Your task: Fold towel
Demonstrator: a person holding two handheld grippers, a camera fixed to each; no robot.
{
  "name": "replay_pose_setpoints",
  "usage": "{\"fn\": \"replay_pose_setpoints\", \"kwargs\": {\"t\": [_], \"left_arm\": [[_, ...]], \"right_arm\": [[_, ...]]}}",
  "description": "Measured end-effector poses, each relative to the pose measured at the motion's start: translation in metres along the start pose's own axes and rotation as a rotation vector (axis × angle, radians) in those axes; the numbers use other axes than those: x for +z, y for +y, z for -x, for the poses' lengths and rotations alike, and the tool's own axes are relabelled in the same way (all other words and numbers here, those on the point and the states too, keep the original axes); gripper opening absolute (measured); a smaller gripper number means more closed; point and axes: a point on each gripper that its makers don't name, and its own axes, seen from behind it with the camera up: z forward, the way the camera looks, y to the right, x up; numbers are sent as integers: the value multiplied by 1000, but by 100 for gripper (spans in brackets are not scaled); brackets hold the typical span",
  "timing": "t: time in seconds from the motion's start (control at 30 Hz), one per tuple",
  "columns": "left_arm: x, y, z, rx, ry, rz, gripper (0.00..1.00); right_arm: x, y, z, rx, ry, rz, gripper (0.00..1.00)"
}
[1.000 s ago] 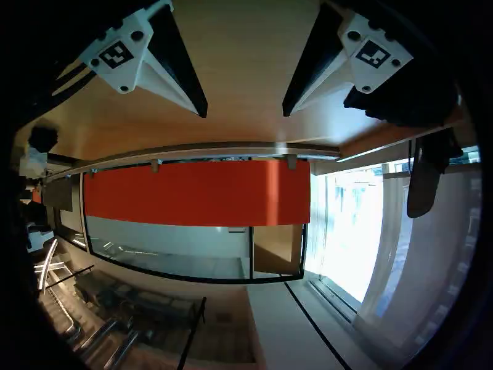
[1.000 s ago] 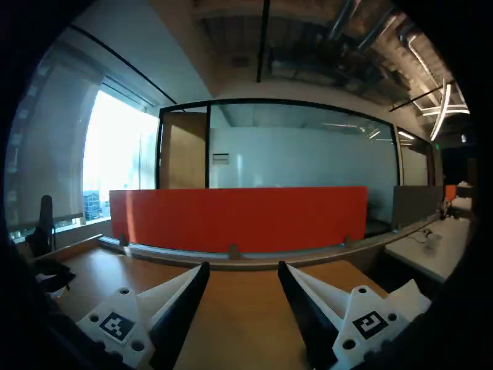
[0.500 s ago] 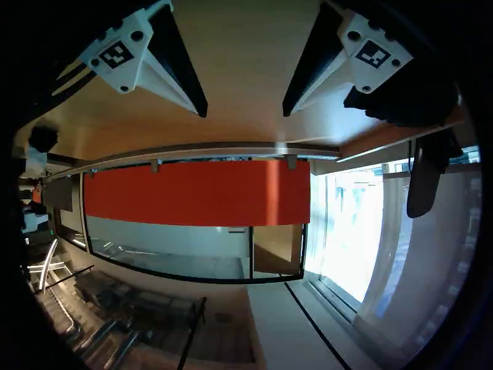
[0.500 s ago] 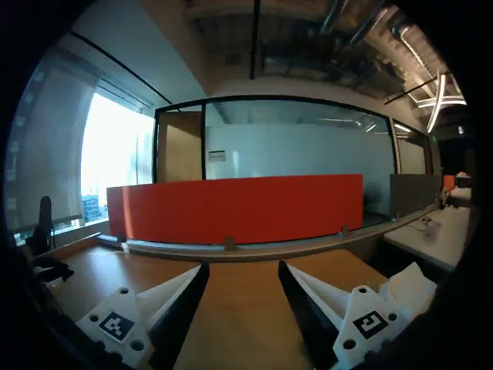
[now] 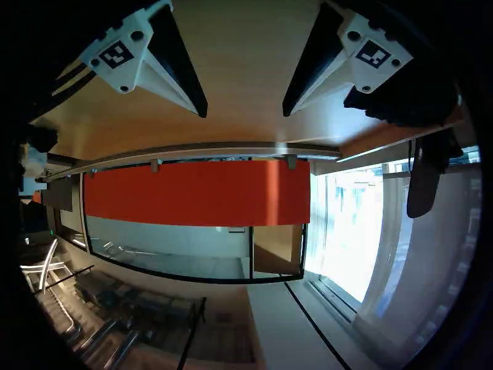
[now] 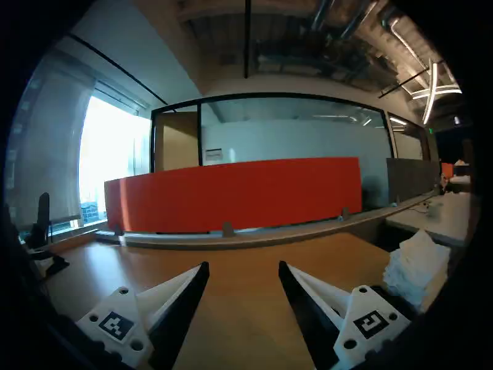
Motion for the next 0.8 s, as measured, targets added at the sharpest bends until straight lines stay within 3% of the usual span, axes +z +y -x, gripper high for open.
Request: {"fn": "replay_pose_setpoints", "kwargs": {"t": [0.17,0.3,0.63,0.8], "left_arm": [[0,0,0,0,0,0,90],[1,0,0,0,0,0,90],[1,0,0,0,0,0,90],[1,0,0,0,0,0,90]], "right_arm": [[1,11,23,34,-16,58,91],[0,9,30,41,-13,46,91],[-4,9,45,-36,8,3,95],[-6,7,53,-45,6,-5,95]]}}
